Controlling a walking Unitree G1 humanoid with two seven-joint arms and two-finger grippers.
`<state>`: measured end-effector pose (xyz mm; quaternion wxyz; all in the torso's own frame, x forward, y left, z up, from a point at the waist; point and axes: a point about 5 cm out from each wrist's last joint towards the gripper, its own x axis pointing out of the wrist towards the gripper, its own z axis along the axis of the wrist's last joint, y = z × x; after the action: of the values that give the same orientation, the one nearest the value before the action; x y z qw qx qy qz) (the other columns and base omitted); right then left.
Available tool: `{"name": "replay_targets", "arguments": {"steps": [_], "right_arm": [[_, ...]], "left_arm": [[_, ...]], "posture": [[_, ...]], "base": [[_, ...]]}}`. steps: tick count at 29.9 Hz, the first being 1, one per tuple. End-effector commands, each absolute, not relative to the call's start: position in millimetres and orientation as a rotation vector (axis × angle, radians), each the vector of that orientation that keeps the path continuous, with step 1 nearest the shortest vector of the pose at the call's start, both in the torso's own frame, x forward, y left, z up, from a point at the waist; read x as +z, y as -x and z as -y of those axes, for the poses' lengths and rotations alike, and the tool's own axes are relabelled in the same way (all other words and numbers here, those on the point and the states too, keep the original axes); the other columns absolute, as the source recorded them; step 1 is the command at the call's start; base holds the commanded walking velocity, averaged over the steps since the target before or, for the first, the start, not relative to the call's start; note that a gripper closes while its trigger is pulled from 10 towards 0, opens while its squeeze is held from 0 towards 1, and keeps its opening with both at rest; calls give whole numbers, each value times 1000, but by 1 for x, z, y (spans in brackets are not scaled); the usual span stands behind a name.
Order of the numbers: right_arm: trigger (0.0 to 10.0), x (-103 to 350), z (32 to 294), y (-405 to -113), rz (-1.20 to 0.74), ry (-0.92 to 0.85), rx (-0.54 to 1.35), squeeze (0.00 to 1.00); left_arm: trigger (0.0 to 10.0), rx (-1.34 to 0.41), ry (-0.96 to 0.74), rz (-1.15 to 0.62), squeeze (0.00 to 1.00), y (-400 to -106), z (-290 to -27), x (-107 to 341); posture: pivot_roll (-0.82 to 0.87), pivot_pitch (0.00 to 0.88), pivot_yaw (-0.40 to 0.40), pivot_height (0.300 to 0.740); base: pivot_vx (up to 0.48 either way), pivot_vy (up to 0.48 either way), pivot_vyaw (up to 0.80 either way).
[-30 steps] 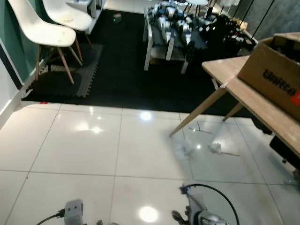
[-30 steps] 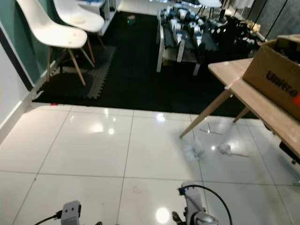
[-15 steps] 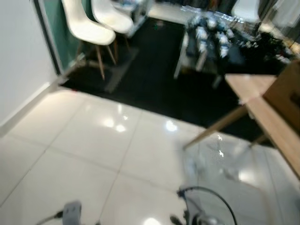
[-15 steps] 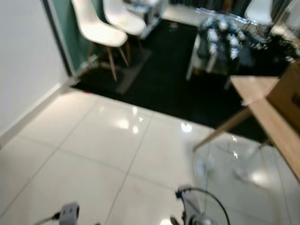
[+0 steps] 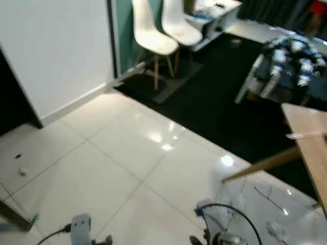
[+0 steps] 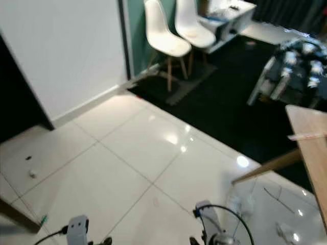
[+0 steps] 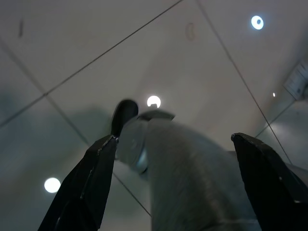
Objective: Picking trash to rubbish bin
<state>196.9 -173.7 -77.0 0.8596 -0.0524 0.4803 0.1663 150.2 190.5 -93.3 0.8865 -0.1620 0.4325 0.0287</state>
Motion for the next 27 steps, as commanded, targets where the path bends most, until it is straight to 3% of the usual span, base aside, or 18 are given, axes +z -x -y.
{"name": "replay_targets", "arguments": {"steps": [1, 27], "right_arm": [[10000, -78, 175, -194, -1018, 120, 353, 0], [10000, -80, 173, -192, -1027, 133, 356, 0]], "left_arm": [[10000, 47, 372, -972, 0, -134, -179, -101], [10000, 64, 369, -975, 0, -133, -183, -101]], "posture": [[218, 78, -104, 740], [219, 82, -98, 740]], "base": [[0, 0, 769], [0, 0, 768]]}}
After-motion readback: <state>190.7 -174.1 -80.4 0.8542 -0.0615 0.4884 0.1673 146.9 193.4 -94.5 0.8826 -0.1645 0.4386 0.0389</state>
